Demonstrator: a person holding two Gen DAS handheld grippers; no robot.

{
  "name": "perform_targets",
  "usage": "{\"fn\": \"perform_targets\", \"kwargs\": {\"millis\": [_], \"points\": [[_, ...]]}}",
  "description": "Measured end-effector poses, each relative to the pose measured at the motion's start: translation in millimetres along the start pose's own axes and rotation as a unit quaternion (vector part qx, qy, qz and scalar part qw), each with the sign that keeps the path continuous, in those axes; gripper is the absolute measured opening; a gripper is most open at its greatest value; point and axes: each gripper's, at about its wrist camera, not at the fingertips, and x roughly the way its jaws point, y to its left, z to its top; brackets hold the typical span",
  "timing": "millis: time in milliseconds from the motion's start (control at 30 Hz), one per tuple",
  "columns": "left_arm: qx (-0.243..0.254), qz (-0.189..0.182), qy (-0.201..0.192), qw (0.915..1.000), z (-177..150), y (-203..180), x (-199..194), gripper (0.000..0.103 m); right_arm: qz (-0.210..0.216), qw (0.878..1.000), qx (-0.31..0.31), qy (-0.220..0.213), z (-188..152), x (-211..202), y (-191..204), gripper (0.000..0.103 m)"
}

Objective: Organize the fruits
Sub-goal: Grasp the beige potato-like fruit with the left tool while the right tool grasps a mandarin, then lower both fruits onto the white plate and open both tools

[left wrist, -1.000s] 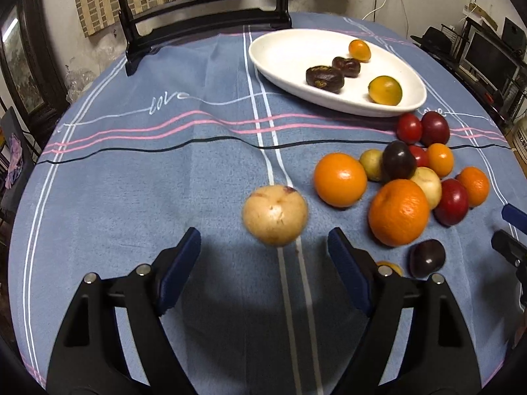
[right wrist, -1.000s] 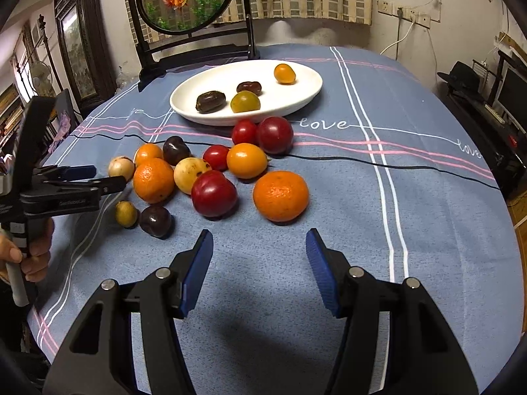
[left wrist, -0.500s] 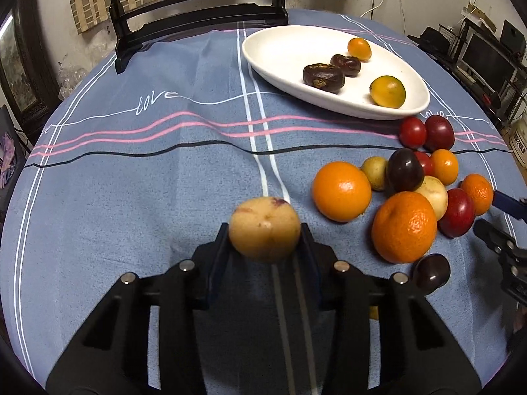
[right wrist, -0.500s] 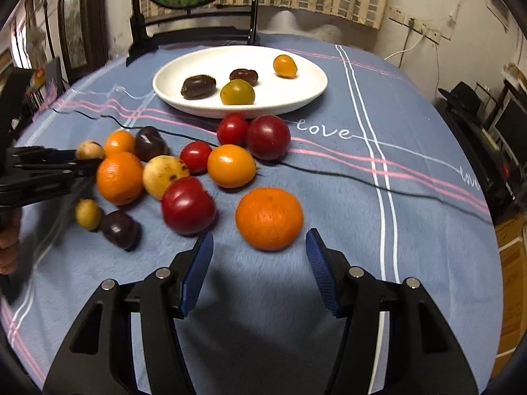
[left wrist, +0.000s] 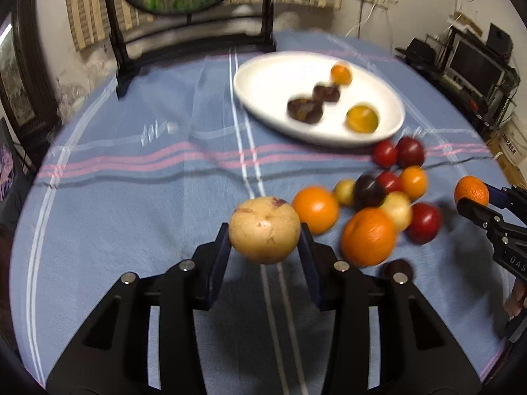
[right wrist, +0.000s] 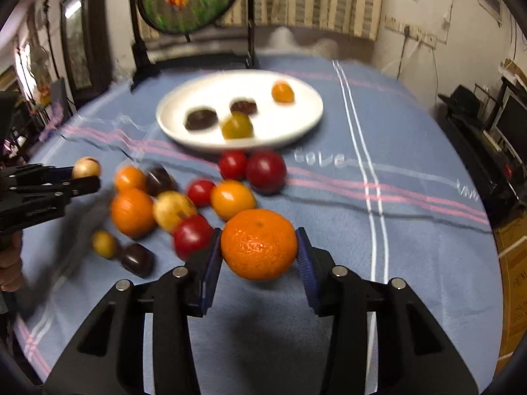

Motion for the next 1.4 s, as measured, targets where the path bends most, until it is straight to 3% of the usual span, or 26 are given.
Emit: {"fn": "perform_targets", "kwargs": {"millis": [167, 333, 667, 933, 1000, 1033, 1100, 1400], "points": [[0.017, -0.007, -0.042, 0.9990, 33.2, -14.9, -29.5, 0.042, 0.009, 0.997, -0.003, -0.082, 31.1, -36.4, 5.5, 0.044], [0.022, -0.015, -0.060, 0.9978, 74.1, -29.5, -24.3, 0.042, -0.001, 0.991, -0.027, -0.132, 68.8, -28.3, 14.3, 0.044], [0.007, 0.005, -0.001, 1.0000, 109.6, -37.0, 63.5, 0.042, -0.015, 0.998, -0.018, -0.054, 98.5, 65.1, 5.8, 0.044], [-0.019, 0.004, 0.029, 0.9994, 118.5, -29.4, 99.6, 0.043, -0.025, 0.999, -0.002, -0.024, 107.9, 105.5, -4.2, 0.045], [-0.024, 0.005, 0.028, 0.9993, 119.7, -29.7, 102.3, 0.048, -0.029, 0.999, -0.005, -0.020, 110.0, 110.7, -1.5, 0.048], [-0.025, 0.008, 0.025, 0.9993, 120.1, -29.8, 101.4, 0.059, -0.031, 0.999, -0.009, -0.020, 111.2, 112.2, 0.0, 0.049], [-0.029, 0.011, 0.015, 0.9994, 120.5, -29.8, 95.8, 0.068, -0.036, 0.999, -0.012, -0.024, 111.9, 110.1, 2.0, 0.049], [-0.024, -0.002, -0.020, 0.9995, 109.0, -27.9, 45.2, 0.073, -0.015, 0.999, 0.031, -0.031, 100.5, 76.9, -13.1, 0.050]]}}
